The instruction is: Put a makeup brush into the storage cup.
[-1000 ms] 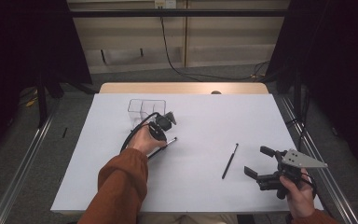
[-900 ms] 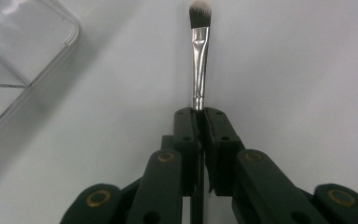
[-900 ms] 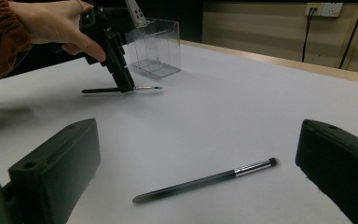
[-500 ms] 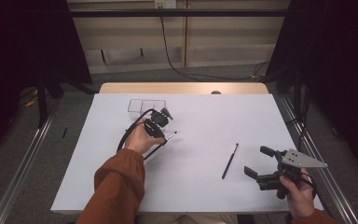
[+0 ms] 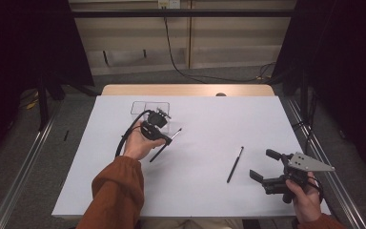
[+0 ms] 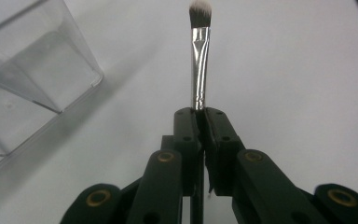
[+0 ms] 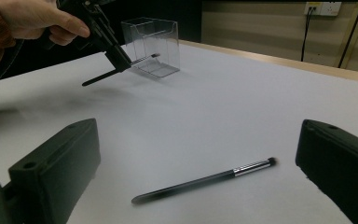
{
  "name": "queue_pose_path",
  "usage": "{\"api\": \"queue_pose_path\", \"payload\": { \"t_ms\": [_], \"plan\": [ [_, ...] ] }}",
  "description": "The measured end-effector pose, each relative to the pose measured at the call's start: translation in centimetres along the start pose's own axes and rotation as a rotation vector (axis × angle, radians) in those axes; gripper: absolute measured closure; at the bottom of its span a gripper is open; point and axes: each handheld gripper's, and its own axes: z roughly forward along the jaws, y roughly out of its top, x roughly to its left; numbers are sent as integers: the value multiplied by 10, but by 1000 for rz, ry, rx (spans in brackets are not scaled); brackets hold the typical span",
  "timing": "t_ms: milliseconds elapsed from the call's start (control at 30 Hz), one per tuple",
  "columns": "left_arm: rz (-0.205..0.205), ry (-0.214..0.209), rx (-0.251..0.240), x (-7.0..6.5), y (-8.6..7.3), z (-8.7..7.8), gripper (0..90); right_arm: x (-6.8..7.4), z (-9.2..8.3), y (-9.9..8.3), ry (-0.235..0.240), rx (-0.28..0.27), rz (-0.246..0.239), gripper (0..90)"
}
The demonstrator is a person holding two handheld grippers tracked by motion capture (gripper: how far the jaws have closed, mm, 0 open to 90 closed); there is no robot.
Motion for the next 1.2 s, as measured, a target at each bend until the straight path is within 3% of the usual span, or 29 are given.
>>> {"api": "queue_pose_path", "payload": {
  "t_ms": [433,733,1200],
  "plan": [
    [35,16,-172,-1,-7,-21,841,1,-1,0,-6,2,-1,0],
    [27,35,-297,0,-10,-32,841,1,0,0,-2,2,0,0],
    [48,8,-471,4,-15,-51,842,1,-1,0,-5,0,-6,0]
  ]
}}
